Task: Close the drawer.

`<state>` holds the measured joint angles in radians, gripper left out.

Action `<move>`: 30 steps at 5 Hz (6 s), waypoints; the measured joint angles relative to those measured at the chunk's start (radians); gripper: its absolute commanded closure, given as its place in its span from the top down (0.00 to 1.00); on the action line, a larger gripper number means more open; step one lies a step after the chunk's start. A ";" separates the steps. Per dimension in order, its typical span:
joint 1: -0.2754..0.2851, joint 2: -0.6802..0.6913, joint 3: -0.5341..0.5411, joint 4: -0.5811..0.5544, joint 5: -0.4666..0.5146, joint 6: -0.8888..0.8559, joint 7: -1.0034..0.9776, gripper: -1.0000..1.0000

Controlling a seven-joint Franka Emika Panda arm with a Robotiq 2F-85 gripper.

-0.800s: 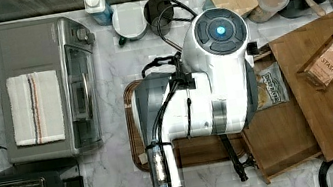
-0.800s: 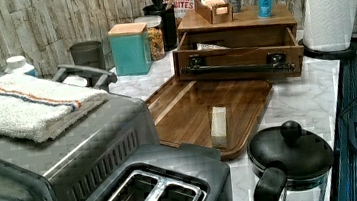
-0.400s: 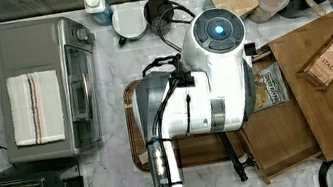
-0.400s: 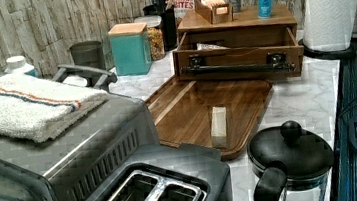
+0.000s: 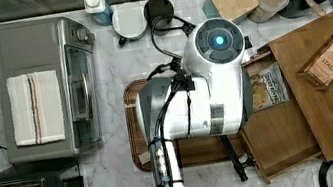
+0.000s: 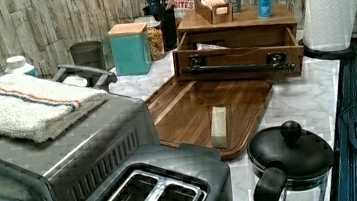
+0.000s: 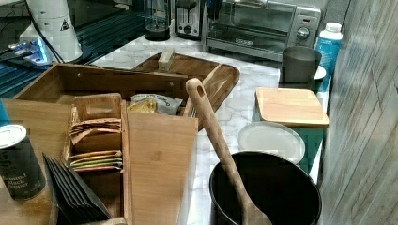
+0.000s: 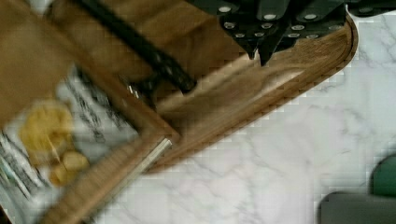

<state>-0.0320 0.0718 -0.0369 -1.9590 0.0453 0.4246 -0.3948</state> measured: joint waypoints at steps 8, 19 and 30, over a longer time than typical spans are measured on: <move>0.037 -0.263 0.027 -0.734 -0.101 0.481 -0.573 0.00; -0.026 -0.030 -0.245 -0.598 -0.043 0.463 -1.259 0.00; -0.097 0.277 -0.323 -0.113 0.007 0.230 -1.604 0.00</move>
<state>-0.1293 0.3489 -0.3604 -2.0723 0.0524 0.6548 -1.9990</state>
